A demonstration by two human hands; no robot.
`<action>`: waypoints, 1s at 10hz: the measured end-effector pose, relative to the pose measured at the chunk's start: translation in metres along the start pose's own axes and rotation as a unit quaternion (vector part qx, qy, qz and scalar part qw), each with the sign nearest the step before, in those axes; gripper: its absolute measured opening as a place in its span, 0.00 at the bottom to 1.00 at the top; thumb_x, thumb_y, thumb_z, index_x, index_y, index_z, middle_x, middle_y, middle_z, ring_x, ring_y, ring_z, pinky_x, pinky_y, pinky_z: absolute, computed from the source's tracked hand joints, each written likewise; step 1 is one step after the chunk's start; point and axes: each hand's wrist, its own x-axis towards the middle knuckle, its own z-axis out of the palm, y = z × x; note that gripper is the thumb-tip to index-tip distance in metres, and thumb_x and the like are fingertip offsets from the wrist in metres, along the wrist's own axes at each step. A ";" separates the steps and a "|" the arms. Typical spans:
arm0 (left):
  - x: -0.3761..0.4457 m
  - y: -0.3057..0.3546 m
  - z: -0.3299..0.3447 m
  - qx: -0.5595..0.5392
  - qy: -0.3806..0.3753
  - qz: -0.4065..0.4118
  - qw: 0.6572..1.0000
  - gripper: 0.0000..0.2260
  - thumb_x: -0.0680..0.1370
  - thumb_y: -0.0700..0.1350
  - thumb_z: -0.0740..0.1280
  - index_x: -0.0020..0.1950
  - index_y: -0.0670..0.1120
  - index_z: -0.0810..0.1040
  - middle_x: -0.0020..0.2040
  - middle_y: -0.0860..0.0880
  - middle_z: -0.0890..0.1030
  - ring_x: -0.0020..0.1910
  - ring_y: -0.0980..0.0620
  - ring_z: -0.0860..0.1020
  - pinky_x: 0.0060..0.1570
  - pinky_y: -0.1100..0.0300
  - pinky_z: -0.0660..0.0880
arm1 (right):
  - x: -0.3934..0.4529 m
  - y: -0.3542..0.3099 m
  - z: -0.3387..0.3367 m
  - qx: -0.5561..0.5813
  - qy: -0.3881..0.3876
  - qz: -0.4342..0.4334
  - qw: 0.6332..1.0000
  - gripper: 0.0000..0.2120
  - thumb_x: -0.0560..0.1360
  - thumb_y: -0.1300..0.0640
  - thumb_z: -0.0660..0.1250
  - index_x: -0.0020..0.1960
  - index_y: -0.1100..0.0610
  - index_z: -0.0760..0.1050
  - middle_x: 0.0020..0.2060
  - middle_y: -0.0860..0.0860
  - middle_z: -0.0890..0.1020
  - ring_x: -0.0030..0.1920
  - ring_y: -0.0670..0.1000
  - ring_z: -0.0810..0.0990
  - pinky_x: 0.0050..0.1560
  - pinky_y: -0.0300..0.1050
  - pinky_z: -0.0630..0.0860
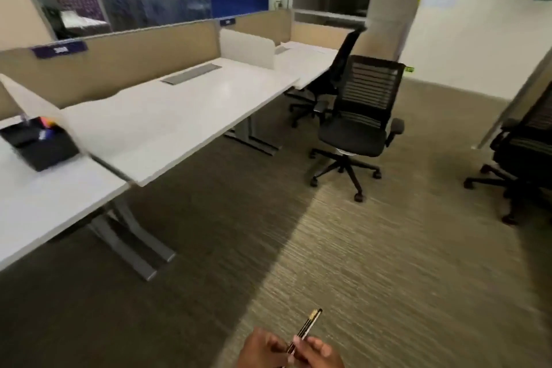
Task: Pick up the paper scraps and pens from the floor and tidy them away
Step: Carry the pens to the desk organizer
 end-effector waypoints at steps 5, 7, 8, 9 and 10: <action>-0.113 -0.202 -0.248 -0.193 0.293 -0.012 0.936 0.04 0.66 0.47 0.78 0.31 0.52 0.86 0.30 0.54 0.85 0.34 0.66 0.79 0.39 0.70 0.74 | 0.046 -0.022 0.352 -0.169 -0.261 0.014 0.950 0.09 0.65 0.60 0.78 0.31 0.66 0.83 0.33 0.66 0.84 0.28 0.55 0.81 0.33 0.41 0.78; -0.147 -0.252 -0.332 -0.244 0.342 -0.001 0.908 0.06 0.67 0.42 0.77 0.42 0.43 0.88 0.43 0.39 0.87 0.37 0.60 0.81 0.43 0.65 0.77 | 0.043 -0.031 0.482 -0.103 -0.305 0.068 0.944 0.07 0.70 0.72 0.71 0.33 0.69 0.79 0.25 0.62 0.79 0.22 0.54 0.78 0.23 0.41 0.78; -0.163 -0.260 -0.363 -0.276 0.367 0.006 0.888 0.05 0.70 0.40 0.75 0.41 0.38 0.86 0.41 0.35 0.86 0.36 0.49 0.81 0.40 0.60 0.77 | 0.046 -0.043 0.534 -0.115 -0.328 0.077 0.934 0.03 0.70 0.71 0.71 0.39 0.69 0.78 0.26 0.60 0.79 0.23 0.51 0.78 0.23 0.41 0.78; -0.171 -0.269 -0.396 -0.323 0.407 0.016 0.854 0.04 0.71 0.41 0.75 0.41 0.41 0.87 0.41 0.38 0.87 0.39 0.43 0.84 0.44 0.56 0.82 | 0.053 -0.068 0.581 -0.152 -0.368 0.056 0.915 0.08 0.68 0.65 0.75 0.45 0.67 0.81 0.32 0.57 0.82 0.30 0.50 0.81 0.31 0.41 0.79; -0.172 -0.275 -0.435 -0.401 0.452 0.021 0.797 0.08 0.71 0.49 0.75 0.42 0.45 0.87 0.41 0.43 0.87 0.42 0.47 0.85 0.45 0.57 0.82 | 0.069 -0.108 0.629 -0.153 -0.402 0.020 0.903 0.12 0.68 0.60 0.77 0.48 0.64 0.82 0.37 0.55 0.84 0.37 0.50 0.82 0.39 0.41 0.80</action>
